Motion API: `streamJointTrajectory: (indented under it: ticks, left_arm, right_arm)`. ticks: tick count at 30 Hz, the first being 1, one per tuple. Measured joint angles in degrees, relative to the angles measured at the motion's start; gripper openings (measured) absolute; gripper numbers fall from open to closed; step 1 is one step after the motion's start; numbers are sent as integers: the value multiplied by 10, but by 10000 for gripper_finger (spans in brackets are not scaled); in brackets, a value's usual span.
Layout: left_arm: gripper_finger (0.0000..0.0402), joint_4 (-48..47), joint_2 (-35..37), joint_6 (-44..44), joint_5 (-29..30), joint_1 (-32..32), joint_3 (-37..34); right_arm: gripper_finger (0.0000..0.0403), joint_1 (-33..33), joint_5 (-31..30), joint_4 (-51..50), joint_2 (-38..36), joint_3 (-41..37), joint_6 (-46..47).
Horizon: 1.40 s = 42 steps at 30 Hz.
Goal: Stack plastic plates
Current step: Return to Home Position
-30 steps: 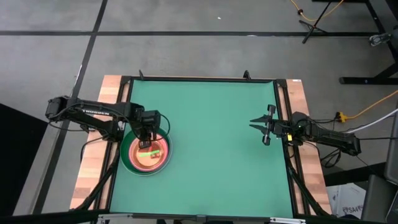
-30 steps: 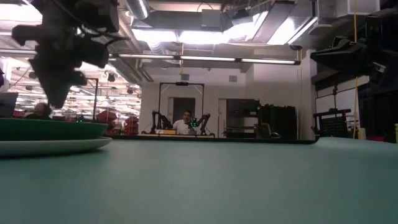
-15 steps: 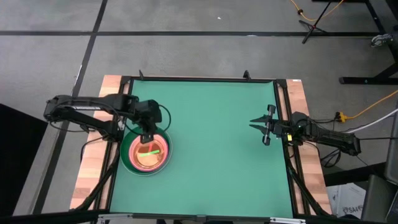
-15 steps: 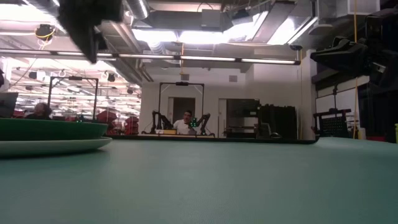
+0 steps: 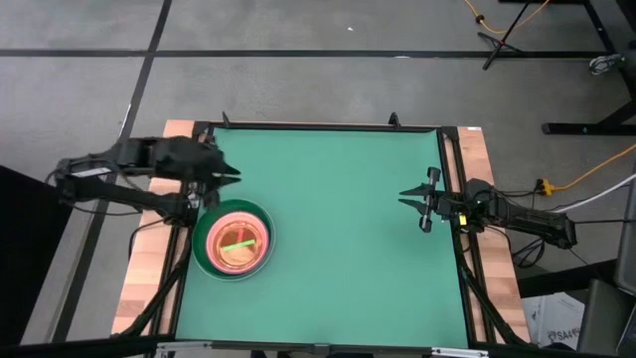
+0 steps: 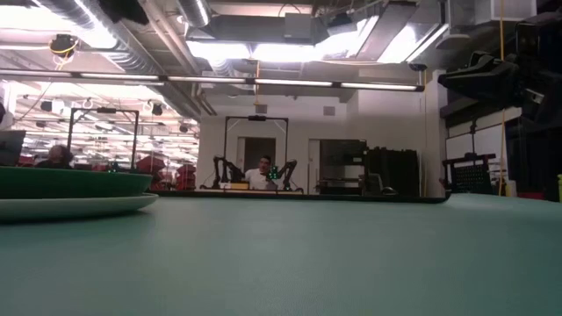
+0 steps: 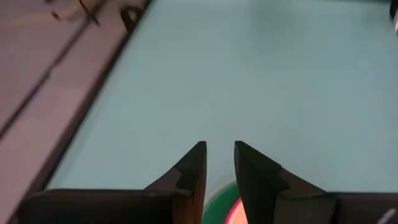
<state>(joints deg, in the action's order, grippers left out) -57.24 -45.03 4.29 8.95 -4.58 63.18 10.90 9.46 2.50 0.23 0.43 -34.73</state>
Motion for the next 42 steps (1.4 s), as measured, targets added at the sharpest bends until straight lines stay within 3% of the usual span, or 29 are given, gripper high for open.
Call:
streamJointTrajectory:
  ticks: [15,22,42]
  left_arm:
    - [76,58,152,-36,25,0,-14]
    - [76,170,209,-93,24,0,-117]
    - [76,355,353,-73,10,0,-391]
  right_arm:
    - [76,0,0,0,0,0,-1]
    - [76,0,0,0,0,0,-1]
    - [76,0,0,0,0,0,-3]
